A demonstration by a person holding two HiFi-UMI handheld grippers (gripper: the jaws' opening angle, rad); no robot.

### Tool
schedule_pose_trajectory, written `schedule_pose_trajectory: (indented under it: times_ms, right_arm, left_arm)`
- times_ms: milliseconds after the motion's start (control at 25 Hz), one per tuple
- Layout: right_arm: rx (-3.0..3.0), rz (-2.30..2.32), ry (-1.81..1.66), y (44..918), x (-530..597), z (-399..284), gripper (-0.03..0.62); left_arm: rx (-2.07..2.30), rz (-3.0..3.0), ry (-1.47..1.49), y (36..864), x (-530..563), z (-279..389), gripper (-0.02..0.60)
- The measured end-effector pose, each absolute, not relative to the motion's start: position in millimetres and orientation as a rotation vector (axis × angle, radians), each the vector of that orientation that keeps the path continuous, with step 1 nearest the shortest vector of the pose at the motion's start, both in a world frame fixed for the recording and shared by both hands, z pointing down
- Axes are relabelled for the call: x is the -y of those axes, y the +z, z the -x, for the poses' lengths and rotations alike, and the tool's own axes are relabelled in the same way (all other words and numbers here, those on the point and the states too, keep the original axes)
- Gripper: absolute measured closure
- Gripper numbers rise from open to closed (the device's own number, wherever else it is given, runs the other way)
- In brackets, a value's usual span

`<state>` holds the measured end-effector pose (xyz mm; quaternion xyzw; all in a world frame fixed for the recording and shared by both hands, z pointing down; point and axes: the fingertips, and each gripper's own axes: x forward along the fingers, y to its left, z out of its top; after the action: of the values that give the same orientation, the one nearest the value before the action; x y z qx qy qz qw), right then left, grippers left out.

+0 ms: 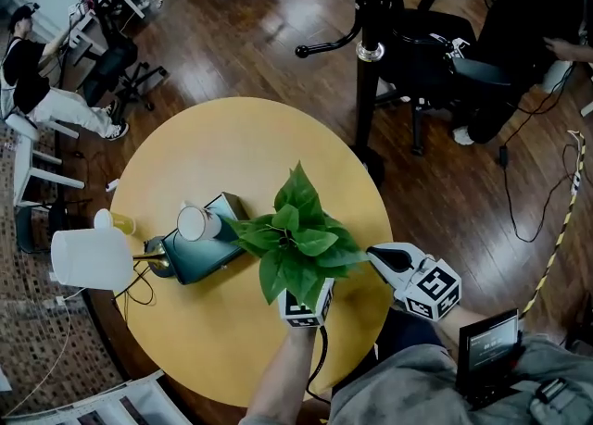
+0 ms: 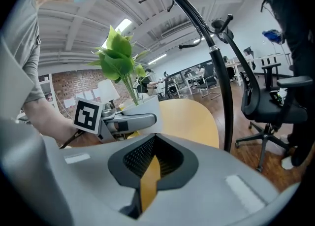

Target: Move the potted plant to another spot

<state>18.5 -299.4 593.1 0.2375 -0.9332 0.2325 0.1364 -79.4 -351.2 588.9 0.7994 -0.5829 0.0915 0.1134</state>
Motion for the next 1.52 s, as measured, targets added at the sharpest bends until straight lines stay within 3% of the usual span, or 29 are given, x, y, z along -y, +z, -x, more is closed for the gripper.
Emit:
schedule_pose_trajectory:
  times_ms: [800, 1520]
  right_arm:
    - [2.978, -0.653, 0.402, 460.2, 262.6, 17.7, 0.594]
    - [3.071, -0.254, 0.371, 450.8, 228.5, 90.2, 0.594]
  left_arm:
    - [1.747, -2.427, 0.234, 481.0, 259.1, 95.1, 0.057]
    - [2.027, -2.205, 0.264, 476.8, 203.1, 153.6, 0.057]
